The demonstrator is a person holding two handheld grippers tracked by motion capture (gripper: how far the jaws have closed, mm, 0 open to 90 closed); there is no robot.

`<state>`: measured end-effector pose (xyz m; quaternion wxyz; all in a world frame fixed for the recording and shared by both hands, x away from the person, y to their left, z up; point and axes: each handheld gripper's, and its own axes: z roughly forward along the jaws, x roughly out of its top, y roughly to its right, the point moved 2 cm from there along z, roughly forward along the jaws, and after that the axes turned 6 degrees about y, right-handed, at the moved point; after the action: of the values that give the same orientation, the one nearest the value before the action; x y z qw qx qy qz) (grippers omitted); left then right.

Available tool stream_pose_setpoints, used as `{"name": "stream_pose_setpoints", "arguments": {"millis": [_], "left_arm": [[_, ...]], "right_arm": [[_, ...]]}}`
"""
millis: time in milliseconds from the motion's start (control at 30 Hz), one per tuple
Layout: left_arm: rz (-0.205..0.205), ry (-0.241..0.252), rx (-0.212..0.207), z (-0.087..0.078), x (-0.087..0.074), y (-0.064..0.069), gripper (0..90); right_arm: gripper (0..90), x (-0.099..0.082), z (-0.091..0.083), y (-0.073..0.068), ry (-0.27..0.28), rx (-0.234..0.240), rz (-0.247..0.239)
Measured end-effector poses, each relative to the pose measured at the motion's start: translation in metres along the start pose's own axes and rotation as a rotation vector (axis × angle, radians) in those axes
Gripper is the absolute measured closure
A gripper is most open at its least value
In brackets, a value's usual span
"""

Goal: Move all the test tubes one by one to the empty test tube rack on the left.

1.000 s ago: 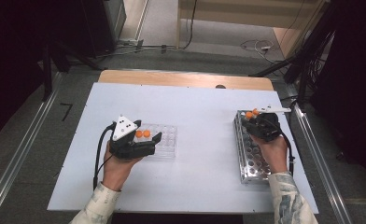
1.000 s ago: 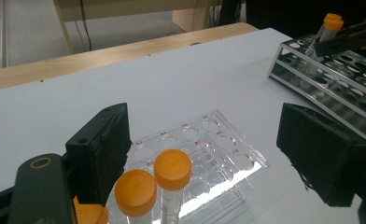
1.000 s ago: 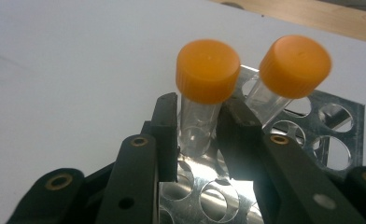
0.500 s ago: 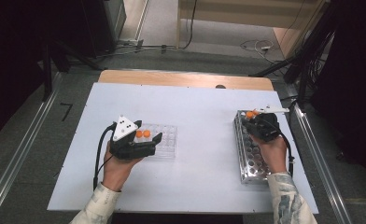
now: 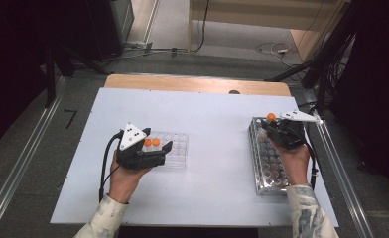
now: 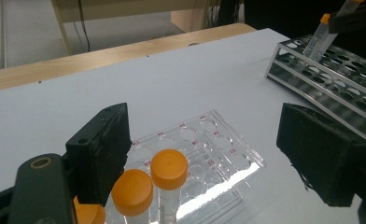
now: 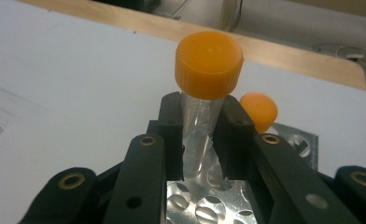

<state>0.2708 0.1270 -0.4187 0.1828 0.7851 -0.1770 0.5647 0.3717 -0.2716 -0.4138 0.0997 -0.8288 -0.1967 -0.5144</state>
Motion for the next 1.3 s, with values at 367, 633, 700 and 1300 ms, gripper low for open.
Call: {"name": "stream_pose_setpoints", "arguments": {"millis": [367, 633, 700, 1300], "left_arm": [[-0.003, 0.006, -0.014, -0.002, 0.001, 0.003, 17.9], [-0.001, 0.018, -0.029, -0.006, 0.003, 0.007, 18.0], [0.002, 0.022, -0.037, -0.006, 0.004, 0.009, 18.2], [0.033, 0.014, -0.189, 0.003, 0.001, 0.050, 20.9]], "right_arm": [[72.0, 0.025, -0.041, -0.025, 0.128, 0.055, -0.046], [72.0, 0.014, -0.036, -0.072, 0.069, 0.238, -0.094], [71.9, 0.009, -0.031, -0.085, 0.038, 0.287, -0.107], [72.0, -0.019, -0.010, -0.160, -0.071, 0.459, -0.231]]}}
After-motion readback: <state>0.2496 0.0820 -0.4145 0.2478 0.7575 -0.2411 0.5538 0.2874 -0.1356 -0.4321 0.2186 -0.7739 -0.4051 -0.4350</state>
